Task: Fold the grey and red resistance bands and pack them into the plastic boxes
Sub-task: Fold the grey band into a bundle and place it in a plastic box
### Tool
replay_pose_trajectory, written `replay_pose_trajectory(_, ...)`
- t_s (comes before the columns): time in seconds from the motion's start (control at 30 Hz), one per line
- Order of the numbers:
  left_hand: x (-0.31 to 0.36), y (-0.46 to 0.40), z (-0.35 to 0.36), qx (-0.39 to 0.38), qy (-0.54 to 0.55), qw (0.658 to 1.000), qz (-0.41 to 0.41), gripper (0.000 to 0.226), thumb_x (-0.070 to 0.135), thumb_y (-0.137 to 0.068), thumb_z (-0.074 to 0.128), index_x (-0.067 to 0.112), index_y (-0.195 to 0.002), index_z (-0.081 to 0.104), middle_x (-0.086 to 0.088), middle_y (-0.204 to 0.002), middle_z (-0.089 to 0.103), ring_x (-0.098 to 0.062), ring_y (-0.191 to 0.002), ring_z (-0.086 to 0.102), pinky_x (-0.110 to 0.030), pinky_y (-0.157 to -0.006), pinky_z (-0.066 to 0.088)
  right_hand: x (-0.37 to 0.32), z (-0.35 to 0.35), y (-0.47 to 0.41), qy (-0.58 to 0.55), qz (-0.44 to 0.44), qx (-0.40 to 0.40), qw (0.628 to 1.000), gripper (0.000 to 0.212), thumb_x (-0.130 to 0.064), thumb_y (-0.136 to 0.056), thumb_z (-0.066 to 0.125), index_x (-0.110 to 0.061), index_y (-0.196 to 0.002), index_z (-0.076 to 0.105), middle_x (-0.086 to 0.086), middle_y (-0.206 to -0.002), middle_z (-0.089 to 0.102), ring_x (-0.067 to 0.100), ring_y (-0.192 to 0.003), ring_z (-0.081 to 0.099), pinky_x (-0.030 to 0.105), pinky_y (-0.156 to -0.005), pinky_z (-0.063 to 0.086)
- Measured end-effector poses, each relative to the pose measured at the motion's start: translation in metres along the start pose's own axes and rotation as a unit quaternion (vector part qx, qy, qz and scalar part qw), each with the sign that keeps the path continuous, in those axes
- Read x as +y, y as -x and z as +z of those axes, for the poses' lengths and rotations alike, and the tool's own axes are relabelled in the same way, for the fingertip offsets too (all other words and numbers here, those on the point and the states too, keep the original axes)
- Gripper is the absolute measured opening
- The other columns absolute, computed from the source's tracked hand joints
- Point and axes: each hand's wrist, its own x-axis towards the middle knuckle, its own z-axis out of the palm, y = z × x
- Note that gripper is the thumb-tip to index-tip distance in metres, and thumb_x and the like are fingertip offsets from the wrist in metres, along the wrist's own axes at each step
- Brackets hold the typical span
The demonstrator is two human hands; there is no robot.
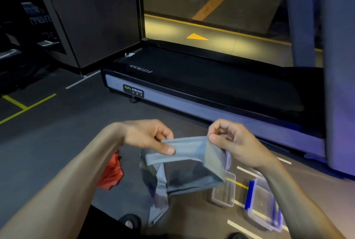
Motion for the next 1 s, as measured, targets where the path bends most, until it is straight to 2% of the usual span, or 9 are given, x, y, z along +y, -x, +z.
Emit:
replay_pose_trajectory(0.13,-0.006,-0.002,0.001,0.036,-0.04,0.998,-0.041,0.024,0.036,-0.087,0.08,0.014,-0.085,0.07,-0.005,-0.084,0.075,-0.011,-0.075,0.062,-0.027,-0.074,0.044,0.01,0.009,-0.003,0.146,0.015,-0.022,0.989,0.007,-0.013,-0.096,0.069,-0.016,-0.091,0.065,0.005,-0.085,0.067,0.023,-0.074,0.059,0.039,-0.071,0.05)
replay_pose_trajectory(0.23,-0.004,0.001,-0.001,0.066,0.011,0.998,-0.015,0.025,0.031,-0.089,0.078,0.007,-0.093,0.071,-0.005,-0.087,0.075,-0.012,-0.08,0.062,-0.027,-0.077,0.045,0.015,0.008,-0.003,0.148,0.021,-0.005,0.989,0.008,-0.014,-0.096,0.069,-0.019,-0.09,0.065,0.004,-0.085,0.067,0.031,-0.079,0.06,0.047,-0.074,0.05)
replay_pose_trajectory(0.33,-0.003,0.006,-0.004,0.045,0.068,0.997,0.008,0.022,0.03,-0.093,0.072,0.008,-0.096,0.072,-0.006,-0.087,0.071,-0.016,-0.083,0.059,-0.026,-0.077,0.044,0.01,0.002,-0.001,0.094,0.014,0.005,0.995,0.008,-0.009,-0.097,0.068,-0.015,-0.091,0.065,0.004,-0.088,0.067,0.02,-0.079,0.06,0.036,-0.076,0.051)
replay_pose_trajectory(0.43,-0.006,0.007,-0.003,0.04,0.042,0.998,-0.013,0.027,0.036,-0.091,0.075,0.009,-0.095,0.074,-0.015,-0.094,0.076,-0.017,-0.086,0.064,-0.029,-0.083,0.048,0.006,0.0,0.0,0.067,-0.007,0.012,0.998,0.004,-0.008,-0.096,0.067,-0.007,-0.093,0.065,0.004,-0.088,0.067,0.01,-0.082,0.06,0.022,-0.078,0.048)
replay_pose_trajectory(0.53,-0.009,0.005,-0.001,0.046,0.001,0.999,-0.025,0.037,0.048,-0.09,0.073,0.011,-0.086,0.071,-0.014,-0.085,0.073,-0.014,-0.08,0.058,-0.031,-0.081,0.044,0.003,-0.001,0.0,0.03,-0.018,0.013,0.999,0.008,-0.011,-0.094,0.068,-0.004,-0.092,0.064,0.0,-0.084,0.065,0.01,-0.08,0.059,0.021,-0.076,0.047)
replay_pose_trajectory(0.67,-0.002,0.009,-0.003,0.044,0.027,0.999,0.014,0.03,0.038,-0.099,0.063,0.021,-0.075,0.064,0.004,-0.07,0.048,-0.009,-0.069,0.04,-0.023,-0.067,0.033,0.004,-0.007,0.0,0.001,-0.005,0.018,1.0,0.01,-0.019,-0.093,0.068,-0.009,-0.092,0.065,-0.004,-0.084,0.066,0.009,-0.079,0.059,0.019,-0.074,0.047)
replay_pose_trajectory(0.8,-0.005,0.008,-0.001,0.08,0.011,0.997,-0.015,0.036,0.042,-0.094,0.07,0.009,-0.082,0.068,-0.005,-0.071,0.058,-0.016,-0.069,0.045,-0.028,-0.064,0.034,0.008,-0.008,-0.001,0.005,0.014,0.016,1.0,0.011,-0.022,-0.094,0.069,-0.012,-0.091,0.065,-0.005,-0.084,0.066,0.008,-0.08,0.059,0.019,-0.075,0.047)
replay_pose_trajectory(0.93,-0.006,0.005,-0.001,0.152,-0.137,0.979,-0.026,0.035,0.047,-0.092,0.072,0.015,-0.079,0.069,0.005,-0.06,0.057,-0.007,-0.056,0.044,-0.024,-0.058,0.037,0.013,0.001,-0.004,0.039,0.02,-0.01,0.999,0.005,-0.01,-0.096,0.067,-0.006,-0.093,0.065,-0.004,-0.085,0.065,0.01,-0.08,0.058,0.022,-0.078,0.047)
replay_pose_trajectory(1.0,-0.007,0.006,-0.001,0.147,-0.072,0.986,-0.01,0.033,0.04,-0.094,0.072,0.011,-0.079,0.069,0.005,-0.061,0.057,-0.008,-0.058,0.043,-0.025,-0.057,0.035,0.013,0.002,-0.005,0.048,0.022,-0.012,0.999,0.005,-0.009,-0.097,0.067,-0.007,-0.094,0.065,-0.004,-0.085,0.066,0.01,-0.081,0.059,0.023,-0.08,0.048)
